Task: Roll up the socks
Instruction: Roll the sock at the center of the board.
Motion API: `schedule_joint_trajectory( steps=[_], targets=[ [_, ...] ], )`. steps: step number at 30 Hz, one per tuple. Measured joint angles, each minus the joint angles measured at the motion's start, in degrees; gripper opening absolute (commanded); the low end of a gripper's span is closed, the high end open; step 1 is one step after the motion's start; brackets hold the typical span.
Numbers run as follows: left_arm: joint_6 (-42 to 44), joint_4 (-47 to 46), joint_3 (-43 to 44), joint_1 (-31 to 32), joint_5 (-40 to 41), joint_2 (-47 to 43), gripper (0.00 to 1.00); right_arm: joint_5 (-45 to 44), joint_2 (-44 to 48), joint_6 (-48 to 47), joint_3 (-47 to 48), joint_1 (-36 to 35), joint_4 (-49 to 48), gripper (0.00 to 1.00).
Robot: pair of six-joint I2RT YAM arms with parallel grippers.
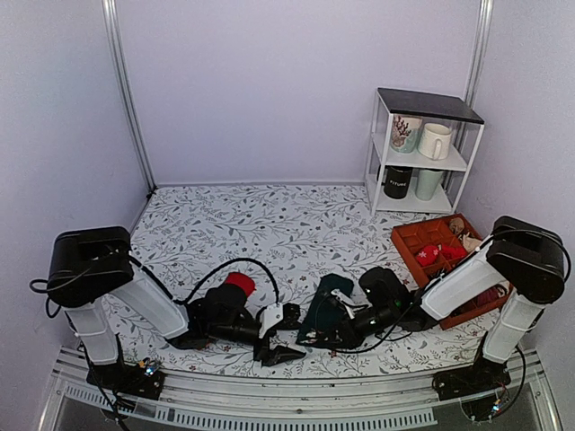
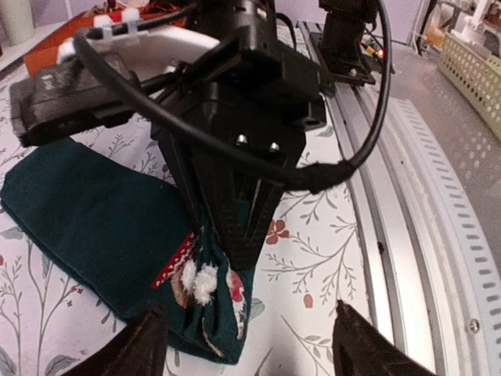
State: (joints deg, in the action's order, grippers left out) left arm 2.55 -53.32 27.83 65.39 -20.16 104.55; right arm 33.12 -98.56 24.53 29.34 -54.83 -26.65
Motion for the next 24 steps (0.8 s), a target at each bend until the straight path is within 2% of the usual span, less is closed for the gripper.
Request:
schedule_joint_trajectory(
  steps=[10, 15, 18, 19, 20, 21, 24],
  targets=[
    [0.5, -1.46, 2.45, 0.02, -3.39, 4.92, 0.55, 3.65, -1.27, 1.22, 1.09, 0.96, 1.33, 0.1],
    [-0.17, -1.88, 3.02, 0.0, -3.3, 6.67, 0.44, 4.57, -1.66, 1.2, 1.38, 0.98, 1.68, 0.11],
    [-0.87, -3.04, 3.48, -0.15, -3.23, 8.98, 0.28, 5.11, -1.84, 1.16, 1.44, 0.98, 1.84, 0.11],
    [-1.03, -3.72, 3.54, -0.22, -3.13, 9.62, 0.19, 5.29, -1.95, 1.16, 1.49, 1.01, 1.84, 0.11],
    [-1.44, -3.89, 3.65, -0.31, -3.13, 9.75, 0.05, 5.55, -2.03, 1.16, 1.53, 1.03, 1.86, 0.11],
    [-1.57, -4.07, 3.76, -0.48, -3.04, 9.84, 0.0, 5.81, -2.12, 1.14, 1.62, 1.07, 1.97, 0.11],
    [-2.16, -4.26, 3.85, -0.63, -3.39, 9.9, 0.0, 6.47, -2.36, 1.11, 1.88, 1.25, 2.25, 0.13]
  ],
)
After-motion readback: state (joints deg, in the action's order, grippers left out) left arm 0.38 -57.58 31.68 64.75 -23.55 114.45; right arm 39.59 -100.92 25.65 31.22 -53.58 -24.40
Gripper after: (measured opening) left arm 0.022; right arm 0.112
